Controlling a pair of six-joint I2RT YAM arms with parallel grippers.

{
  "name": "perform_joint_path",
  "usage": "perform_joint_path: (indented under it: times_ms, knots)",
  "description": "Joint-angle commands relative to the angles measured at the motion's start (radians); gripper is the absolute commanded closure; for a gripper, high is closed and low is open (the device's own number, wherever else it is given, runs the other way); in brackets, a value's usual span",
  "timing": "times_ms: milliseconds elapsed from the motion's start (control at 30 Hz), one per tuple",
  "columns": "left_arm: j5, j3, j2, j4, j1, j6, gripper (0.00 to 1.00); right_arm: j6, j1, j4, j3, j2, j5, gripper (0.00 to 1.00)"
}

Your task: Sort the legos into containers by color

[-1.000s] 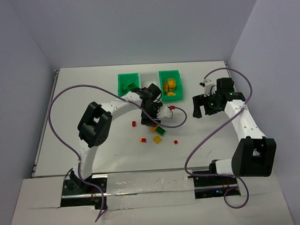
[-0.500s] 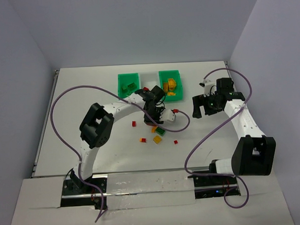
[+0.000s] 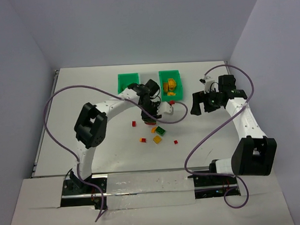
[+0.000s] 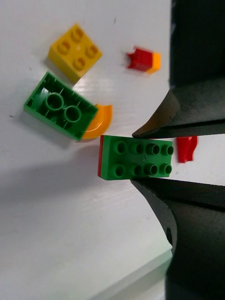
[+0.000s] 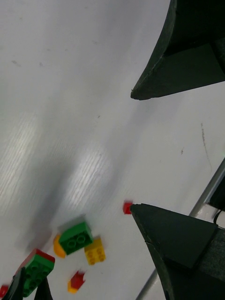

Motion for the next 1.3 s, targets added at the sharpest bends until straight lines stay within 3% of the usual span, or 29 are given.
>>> perform_joint_path:
  times_ms: [0,200,367,567,667,1067,1267]
  knots:
    - [0.28,0.101,-0.227,-0.055,0.104,-0.174,1.0,-0.013,0.002,-0.005,0.103,-0.012,-0.236,0.03]
    - [0.677,-0.081,-0.454,0.142,0.294,-0.553,1.0,0.051,0.118,0.046,0.171,-0.007,-0.428,0.04]
    - [0.802,-0.331,-0.628,0.502,0.36,-0.869,1.0,0.181,0.289,0.199,0.202,-0.015,-0.512,0.04]
    - [0.845,-0.487,-0.722,0.765,0.362,-1.124,1.0,0.246,0.433,0.246,0.309,0.068,-0.543,0.06]
    - [0.85,-0.512,-0.732,0.806,0.36,-1.152,1.0,0.298,0.467,0.284,0.327,0.089,-0.567,0.06]
    - [0.87,-0.526,-0.722,0.844,0.36,-1.185,1.0,0.255,0.551,0.184,0.44,0.214,-0.584,0.11]
    - [0.869,-0.528,-0.709,0.846,0.36,-1.183,1.0,0.257,0.561,0.181,0.463,0.231,-0.595,0.2]
